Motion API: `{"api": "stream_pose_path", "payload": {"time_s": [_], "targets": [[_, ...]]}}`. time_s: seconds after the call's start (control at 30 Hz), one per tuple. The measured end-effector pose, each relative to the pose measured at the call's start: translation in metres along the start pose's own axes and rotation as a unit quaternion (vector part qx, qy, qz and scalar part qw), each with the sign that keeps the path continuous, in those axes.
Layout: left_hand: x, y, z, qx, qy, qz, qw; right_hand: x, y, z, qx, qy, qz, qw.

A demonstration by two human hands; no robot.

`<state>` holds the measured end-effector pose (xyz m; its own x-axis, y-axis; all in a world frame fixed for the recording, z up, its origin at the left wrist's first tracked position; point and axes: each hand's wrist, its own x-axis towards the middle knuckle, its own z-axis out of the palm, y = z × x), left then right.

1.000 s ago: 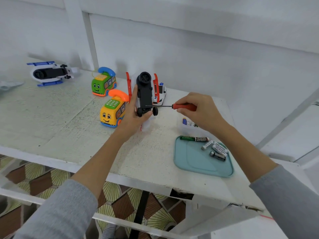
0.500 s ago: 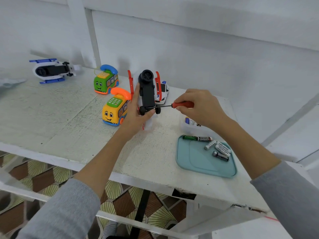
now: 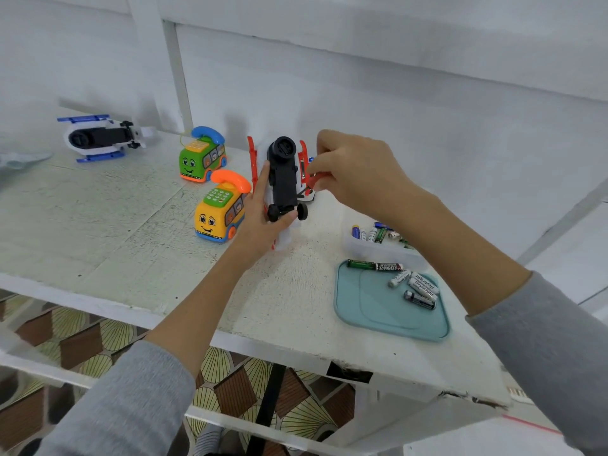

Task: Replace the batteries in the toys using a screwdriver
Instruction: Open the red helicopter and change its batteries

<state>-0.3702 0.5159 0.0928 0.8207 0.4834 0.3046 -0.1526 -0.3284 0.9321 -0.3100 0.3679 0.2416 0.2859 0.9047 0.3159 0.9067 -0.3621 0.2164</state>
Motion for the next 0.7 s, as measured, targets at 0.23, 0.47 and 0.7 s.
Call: {"api": "stream_pose_path", "payload": {"time_s": [0.23, 0.47, 0.7], "targets": [[-0.003, -0.001, 0.001, 0.004, 0.004, 0.005, 1.0, -0.004, 0.004, 0.003, 0.147, 0.002, -0.013, 0.989], [0.003, -0.007, 0.004, -0.006, 0.014, 0.022, 1.0, -0.008, 0.009, 0.01, 0.071, 0.024, 0.058, 0.996], [0.003, -0.008, 0.003, 0.0, 0.009, 0.024, 1.0, -0.009, 0.009, 0.012, 0.201, 0.057, -0.011, 0.978]]}}
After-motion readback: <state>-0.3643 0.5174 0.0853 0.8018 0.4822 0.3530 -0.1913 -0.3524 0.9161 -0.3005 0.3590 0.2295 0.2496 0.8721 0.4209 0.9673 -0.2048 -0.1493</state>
